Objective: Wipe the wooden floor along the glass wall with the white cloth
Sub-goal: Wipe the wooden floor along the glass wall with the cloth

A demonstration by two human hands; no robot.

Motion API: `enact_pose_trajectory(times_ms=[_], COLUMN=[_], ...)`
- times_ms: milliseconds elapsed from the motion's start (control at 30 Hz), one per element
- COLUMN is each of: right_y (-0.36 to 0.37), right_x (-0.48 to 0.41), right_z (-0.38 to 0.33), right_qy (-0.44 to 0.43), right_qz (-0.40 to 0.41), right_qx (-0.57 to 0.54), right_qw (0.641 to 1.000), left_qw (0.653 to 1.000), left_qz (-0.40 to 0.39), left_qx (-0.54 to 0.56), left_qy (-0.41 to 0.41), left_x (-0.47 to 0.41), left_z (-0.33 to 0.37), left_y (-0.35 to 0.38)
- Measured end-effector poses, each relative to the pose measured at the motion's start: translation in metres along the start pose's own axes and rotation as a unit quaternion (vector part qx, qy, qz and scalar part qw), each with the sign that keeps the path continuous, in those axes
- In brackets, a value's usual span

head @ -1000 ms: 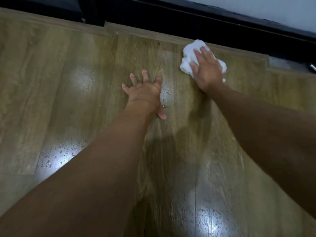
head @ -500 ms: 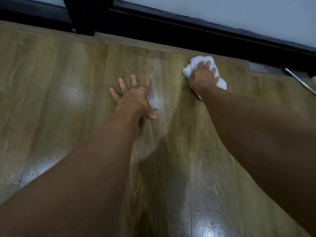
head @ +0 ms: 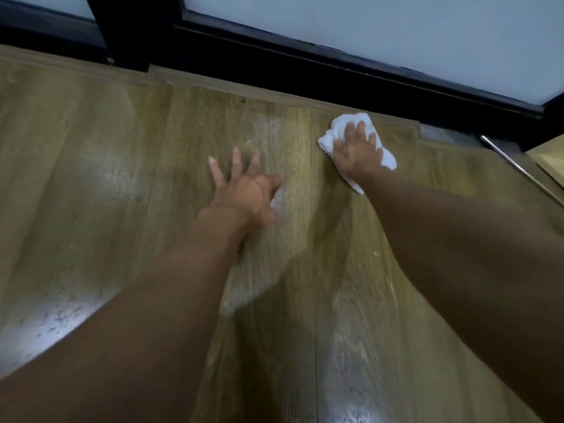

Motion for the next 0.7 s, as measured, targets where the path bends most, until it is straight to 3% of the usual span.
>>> enact_pose_trajectory(times_ms=[167,333,467,533,633,700], right_y=[-0.003,-0.017,-0.011,-0.01,-0.012,-0.012], right_x=[0.049,0.026,-0.018,-0.018,0.02,0.044], right_z=[0.038,0.088,0.063,0.061,0.081,0.113], right_qy=[-0.211,-0.078,0.063,0.02,-0.155,-0.197], right_qz=[0.016,0.048,-0.02,-0.049,-0.017,-0.004], right_qx=[-0.002,-0.007,-0.004,-0.005,-0.013,-0.009], right_qw=[0.977,0.996,0.998,0.999,0.988,0.98], left_qw=[1.0,0.998,0.994,0.992,0.997,0.997], left_qz=[0.007,-0.039,-0.08,-0.085,-0.059,-0.074], left_qx=[0.005,0.023,-0.004,-0.012,-0.032,-0.007], left_qy=[0.027,-0.041,-0.07,-0.094,-0.028,-0.006], left_x=[0.003,-0.005,-0.003,-0.002,-0.001,0.004], left_z=[0.044,0.06,0.064,0.075,0.118,0.143], left_y=[0.025,0.019,0.015,0.014,0.018,0.032])
Point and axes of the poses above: each hand's wrist, its own x-axis away from the middle knuckle, its own y-axis out of the palm, z = x × y, the point moved 5 cm from there along -x, towards the middle knuckle, and after that the axes turned 11 degrees about z, right-handed, at the moved point
